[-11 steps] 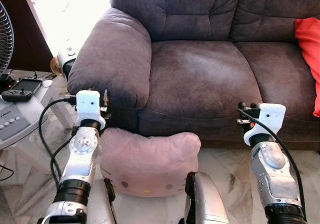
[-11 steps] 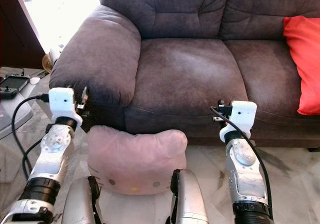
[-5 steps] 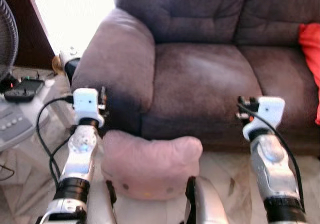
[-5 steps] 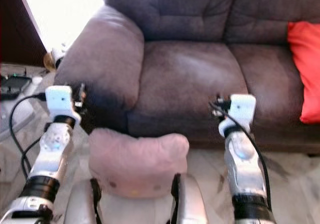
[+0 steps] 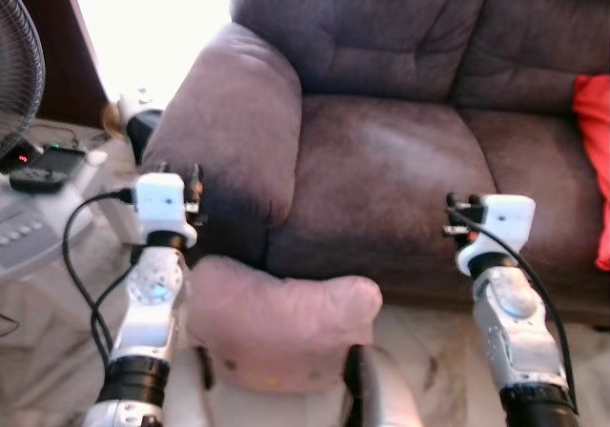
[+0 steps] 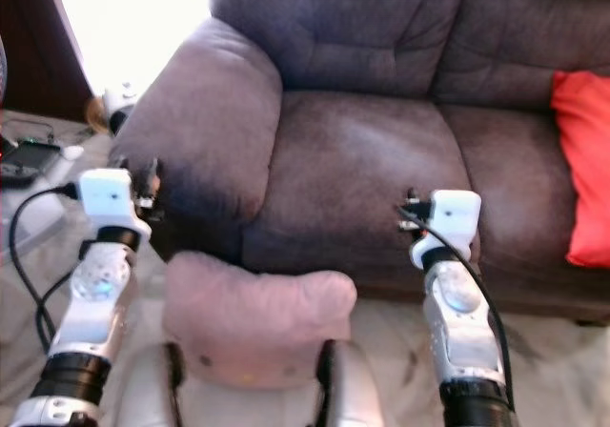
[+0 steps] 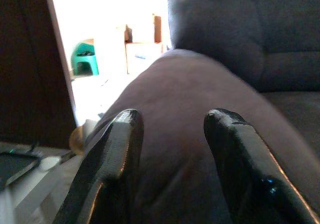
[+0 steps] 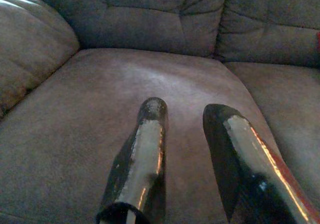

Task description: Move the pillow to the sofa from floor

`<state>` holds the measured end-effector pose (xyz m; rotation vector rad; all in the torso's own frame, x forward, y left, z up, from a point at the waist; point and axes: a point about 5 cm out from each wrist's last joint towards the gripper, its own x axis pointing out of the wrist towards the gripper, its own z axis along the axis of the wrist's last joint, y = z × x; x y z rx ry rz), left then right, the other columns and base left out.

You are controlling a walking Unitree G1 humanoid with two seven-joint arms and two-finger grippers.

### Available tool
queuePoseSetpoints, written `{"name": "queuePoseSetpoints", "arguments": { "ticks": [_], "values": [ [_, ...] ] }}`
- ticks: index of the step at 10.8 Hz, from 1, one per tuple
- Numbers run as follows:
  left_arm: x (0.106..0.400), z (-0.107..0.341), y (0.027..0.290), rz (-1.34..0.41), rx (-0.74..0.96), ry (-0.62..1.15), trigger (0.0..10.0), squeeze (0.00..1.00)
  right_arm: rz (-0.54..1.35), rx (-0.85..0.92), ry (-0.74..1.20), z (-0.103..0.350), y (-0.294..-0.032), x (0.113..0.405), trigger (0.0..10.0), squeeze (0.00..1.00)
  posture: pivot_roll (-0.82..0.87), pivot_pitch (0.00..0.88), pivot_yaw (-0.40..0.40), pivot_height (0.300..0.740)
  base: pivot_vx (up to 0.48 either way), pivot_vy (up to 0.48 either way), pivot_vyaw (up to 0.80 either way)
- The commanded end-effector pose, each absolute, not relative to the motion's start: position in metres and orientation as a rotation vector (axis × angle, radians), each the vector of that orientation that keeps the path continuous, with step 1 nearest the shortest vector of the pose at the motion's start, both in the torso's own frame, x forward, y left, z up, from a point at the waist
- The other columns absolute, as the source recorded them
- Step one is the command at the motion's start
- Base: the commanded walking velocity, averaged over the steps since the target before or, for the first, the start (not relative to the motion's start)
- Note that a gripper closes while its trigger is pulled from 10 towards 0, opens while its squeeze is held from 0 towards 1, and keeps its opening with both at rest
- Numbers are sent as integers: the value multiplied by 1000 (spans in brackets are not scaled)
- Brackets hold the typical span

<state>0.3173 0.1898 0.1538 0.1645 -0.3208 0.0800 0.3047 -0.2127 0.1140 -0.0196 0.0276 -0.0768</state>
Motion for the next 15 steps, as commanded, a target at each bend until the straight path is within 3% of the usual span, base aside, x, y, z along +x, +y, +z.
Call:
{"name": "queuePoseSetpoints", "arguments": {
  "ticks": [1, 4, 11, 15],
  "values": [
    [313, 151, 196, 87, 168, -302, 10000, 0, -66, -14, 33, 112, -208, 303, 10000, 0, 49, 94, -120, 498, 0, 0, 0],
    [315, 154, 195, 78, 174, -296, 10000, 0, -68, 2, 38, 108, -202, 296, 10000, 0, 25, 98, -92, 498, 0, 0, 0],
    [317, 160, 189, 56, 166, -304, 10000, 0, -51, -9, 12, 116, -197, 299, 10000, 0, 30, 99, -96, 498, 253, 0, 0],
    [316, 158, 186, 41, 159, -296, 10000, 0, -60, -14, 26, 111, -200, 293, 10000, 0, 19, 98, -89, 498, 0, 0, 0]
  ]
}}
